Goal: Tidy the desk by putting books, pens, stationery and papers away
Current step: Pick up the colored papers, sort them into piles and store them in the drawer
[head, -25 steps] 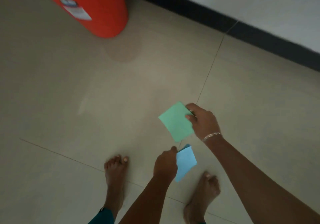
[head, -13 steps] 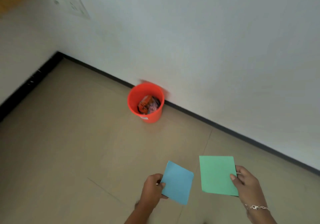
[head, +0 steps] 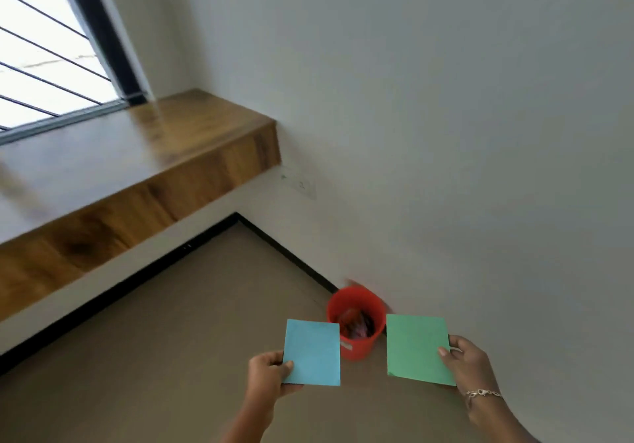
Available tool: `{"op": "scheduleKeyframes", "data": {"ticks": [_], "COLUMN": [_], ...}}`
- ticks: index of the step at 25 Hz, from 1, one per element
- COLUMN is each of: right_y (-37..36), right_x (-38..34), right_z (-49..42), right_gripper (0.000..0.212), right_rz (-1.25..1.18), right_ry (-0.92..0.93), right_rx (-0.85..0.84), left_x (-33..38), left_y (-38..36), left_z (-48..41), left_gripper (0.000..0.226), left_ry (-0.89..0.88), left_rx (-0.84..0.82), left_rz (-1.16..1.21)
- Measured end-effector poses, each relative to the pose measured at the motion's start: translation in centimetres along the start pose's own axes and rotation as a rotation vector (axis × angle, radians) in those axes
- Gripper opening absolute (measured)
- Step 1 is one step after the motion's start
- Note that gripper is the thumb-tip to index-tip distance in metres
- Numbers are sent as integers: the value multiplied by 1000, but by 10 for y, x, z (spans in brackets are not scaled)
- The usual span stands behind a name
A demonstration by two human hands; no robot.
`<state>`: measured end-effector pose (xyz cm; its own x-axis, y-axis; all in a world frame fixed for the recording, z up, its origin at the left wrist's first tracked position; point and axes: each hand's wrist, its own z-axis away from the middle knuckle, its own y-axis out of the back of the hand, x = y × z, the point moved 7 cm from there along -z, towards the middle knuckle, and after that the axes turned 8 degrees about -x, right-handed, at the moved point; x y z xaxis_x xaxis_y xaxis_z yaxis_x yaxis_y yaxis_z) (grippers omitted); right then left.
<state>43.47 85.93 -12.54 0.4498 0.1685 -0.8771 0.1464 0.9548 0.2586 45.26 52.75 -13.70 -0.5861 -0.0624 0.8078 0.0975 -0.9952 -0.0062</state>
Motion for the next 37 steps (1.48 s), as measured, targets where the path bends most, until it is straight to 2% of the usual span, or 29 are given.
{"op": "scheduleKeyframes", "data": {"ticks": [6,11,16,21,27,31,37], "right_y": [-138,-280,-409,-509,-634,-728,-847], "right_x": [-101,-168,-206,-243,-275,-297,-318], "right_z": [-10,-4,20,49,78,89,99], "right_gripper": [14,16,15,13,11,19,29], "right_rz": [-27,-53,-65,-30,24,101,194], "right_ry": [109,195,191,242,212,209,222], "right_rx": [-142,-310,-493,-637,-807,-914,-976], "left_x": [78,98,108,103,102,117,133], "left_y": [134,256,372,454,539,600,679], "left_z": [6,14,49,91,111,115,112], "left_gripper": [24,14,13,10,12,14,19], "left_ry": [-132,-140,-198,-240,-283,-302,-307], "left_rx": [162,345,542,703,837,924,1026], "left_rz": [159,259,361,451,550,598,719]}}
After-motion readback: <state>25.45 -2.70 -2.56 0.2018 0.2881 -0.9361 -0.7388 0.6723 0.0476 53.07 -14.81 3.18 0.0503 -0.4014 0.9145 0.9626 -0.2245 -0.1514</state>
